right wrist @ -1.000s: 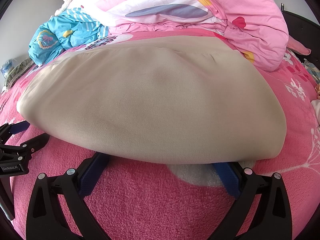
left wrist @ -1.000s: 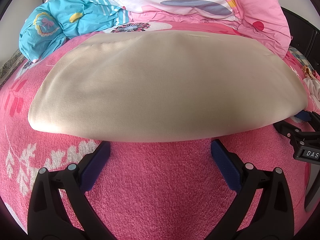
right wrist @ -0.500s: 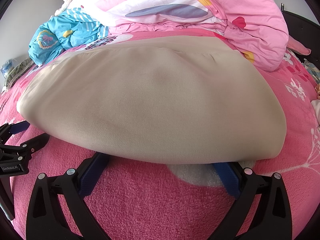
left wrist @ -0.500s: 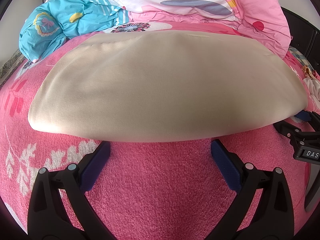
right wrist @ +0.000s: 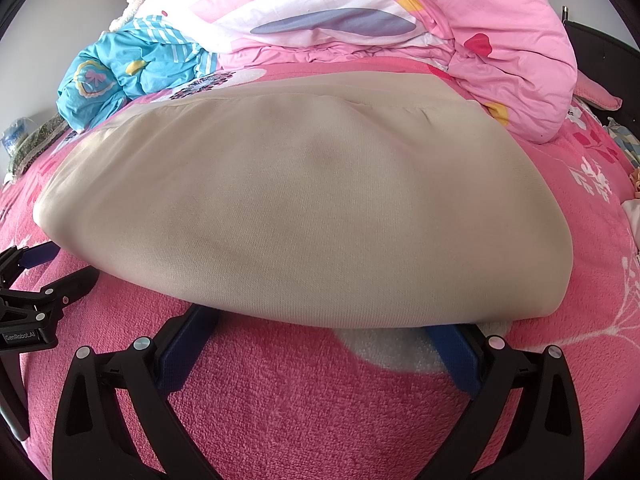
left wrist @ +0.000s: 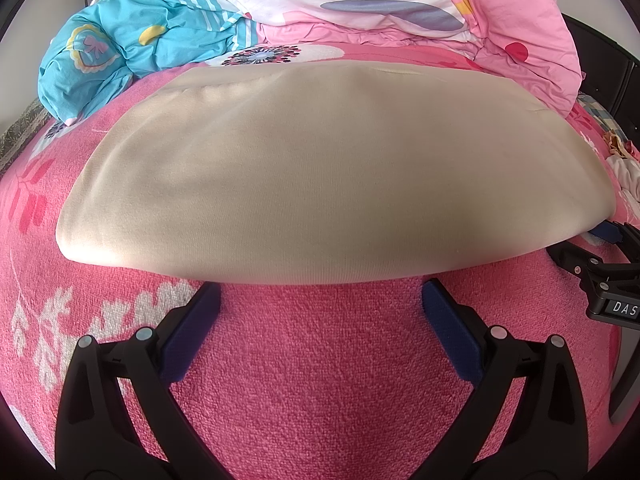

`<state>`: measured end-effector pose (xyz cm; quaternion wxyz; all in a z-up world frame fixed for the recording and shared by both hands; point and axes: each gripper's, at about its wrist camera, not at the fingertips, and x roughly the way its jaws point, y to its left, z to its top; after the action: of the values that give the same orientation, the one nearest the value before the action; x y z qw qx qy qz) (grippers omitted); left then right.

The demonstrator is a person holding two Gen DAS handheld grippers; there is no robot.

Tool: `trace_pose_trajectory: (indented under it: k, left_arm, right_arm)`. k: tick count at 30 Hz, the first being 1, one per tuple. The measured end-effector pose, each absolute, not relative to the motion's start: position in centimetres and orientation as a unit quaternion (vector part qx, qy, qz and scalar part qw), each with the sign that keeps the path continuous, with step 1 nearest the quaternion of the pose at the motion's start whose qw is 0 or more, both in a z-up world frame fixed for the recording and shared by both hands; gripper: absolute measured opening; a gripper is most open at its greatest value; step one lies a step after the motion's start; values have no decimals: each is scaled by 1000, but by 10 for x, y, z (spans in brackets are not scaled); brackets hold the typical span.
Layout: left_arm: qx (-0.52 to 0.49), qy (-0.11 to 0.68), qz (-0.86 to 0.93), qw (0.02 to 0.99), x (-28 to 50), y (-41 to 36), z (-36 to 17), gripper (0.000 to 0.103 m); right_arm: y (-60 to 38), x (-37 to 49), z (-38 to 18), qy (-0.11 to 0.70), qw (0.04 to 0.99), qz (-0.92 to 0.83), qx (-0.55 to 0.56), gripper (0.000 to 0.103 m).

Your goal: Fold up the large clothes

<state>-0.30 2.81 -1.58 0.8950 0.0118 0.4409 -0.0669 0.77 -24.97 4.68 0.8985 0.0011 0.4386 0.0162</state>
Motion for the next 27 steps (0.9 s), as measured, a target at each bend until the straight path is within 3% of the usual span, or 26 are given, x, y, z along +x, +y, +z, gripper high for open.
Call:
trace_pose_trajectory:
  k: [27]
  left_arm:
    - [12,441,-67,895,-3,28,-16,97]
  right_arm:
    - [-250,8,47,438,899,16,1,97]
